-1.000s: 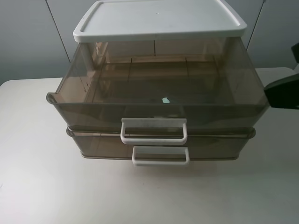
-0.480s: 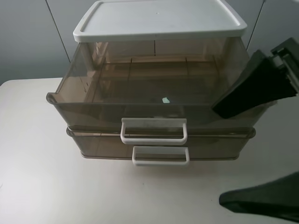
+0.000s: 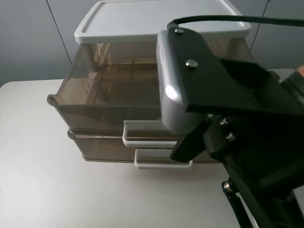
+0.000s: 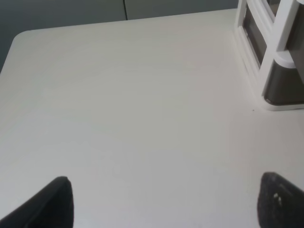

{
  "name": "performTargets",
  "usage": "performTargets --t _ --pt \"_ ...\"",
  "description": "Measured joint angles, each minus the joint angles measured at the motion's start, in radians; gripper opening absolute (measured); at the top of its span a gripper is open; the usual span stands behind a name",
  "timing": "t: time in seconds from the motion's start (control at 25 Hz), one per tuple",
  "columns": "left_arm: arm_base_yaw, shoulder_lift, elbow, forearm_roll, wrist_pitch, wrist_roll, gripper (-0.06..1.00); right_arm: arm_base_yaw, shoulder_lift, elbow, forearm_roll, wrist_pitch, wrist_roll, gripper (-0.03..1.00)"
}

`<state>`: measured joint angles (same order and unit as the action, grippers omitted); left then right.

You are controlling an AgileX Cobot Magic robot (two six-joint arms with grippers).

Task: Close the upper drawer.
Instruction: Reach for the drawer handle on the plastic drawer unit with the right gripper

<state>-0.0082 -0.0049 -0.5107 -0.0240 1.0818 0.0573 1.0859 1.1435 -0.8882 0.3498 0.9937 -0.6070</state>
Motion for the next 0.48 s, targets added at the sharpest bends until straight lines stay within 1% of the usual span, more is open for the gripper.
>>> performTargets --t 0.28,0.36,0.48 --pt "0.000 0.000 0.000 0.000 0.000 0.000 0.74 0.002 0.090 0.000 -0.029 -0.024 -0.001 0.70" --pt "0.000 0.000 0.000 0.000 0.000 0.000 0.74 0.026 0.102 0.000 -0.060 -0.029 -0.001 0.70" --pt "0.000 0.000 0.000 0.000 0.000 0.000 0.74 0.076 0.104 0.005 -0.131 -0.050 -0.001 0.70"
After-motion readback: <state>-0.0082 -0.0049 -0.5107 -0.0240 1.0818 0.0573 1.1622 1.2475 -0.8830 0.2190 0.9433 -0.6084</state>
